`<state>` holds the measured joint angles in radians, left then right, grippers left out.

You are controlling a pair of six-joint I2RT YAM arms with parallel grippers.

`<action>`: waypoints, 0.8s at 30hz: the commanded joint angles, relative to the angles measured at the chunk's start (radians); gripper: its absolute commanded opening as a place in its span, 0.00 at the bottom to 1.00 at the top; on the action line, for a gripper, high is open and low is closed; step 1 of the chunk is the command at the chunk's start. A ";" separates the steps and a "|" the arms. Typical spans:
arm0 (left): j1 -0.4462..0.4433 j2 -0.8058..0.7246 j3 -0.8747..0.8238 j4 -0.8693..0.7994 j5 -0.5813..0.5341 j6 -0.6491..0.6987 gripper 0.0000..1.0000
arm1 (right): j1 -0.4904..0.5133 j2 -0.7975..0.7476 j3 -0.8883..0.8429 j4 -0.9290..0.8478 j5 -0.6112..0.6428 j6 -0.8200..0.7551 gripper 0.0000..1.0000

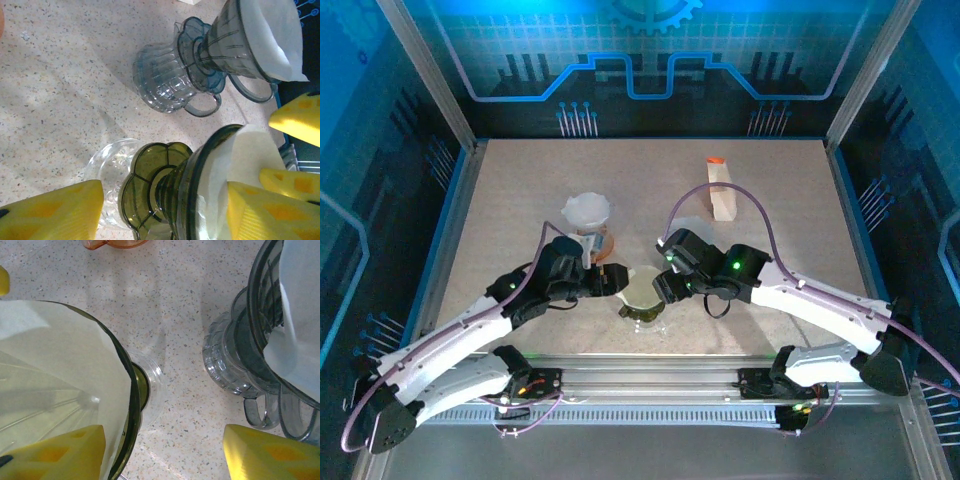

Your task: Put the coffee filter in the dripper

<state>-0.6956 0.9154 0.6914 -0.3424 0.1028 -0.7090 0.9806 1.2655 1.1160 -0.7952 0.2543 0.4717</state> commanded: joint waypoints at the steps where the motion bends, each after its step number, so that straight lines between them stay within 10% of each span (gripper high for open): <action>1: 0.009 -0.037 0.011 -0.002 0.026 -0.010 0.66 | -0.002 -0.024 -0.011 0.007 0.007 0.015 0.65; 14: 0.009 -0.044 -0.019 -0.062 0.032 -0.007 0.39 | -0.002 -0.024 -0.013 0.012 0.006 0.018 0.65; 24: 0.009 -0.042 -0.030 -0.043 0.034 -0.012 0.38 | 0.002 -0.038 0.018 0.014 -0.026 -0.001 0.70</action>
<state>-0.6956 0.8768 0.6807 -0.3721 0.1284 -0.7090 0.9806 1.2564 1.1126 -0.7918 0.2497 0.4713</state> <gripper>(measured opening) 0.379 0.697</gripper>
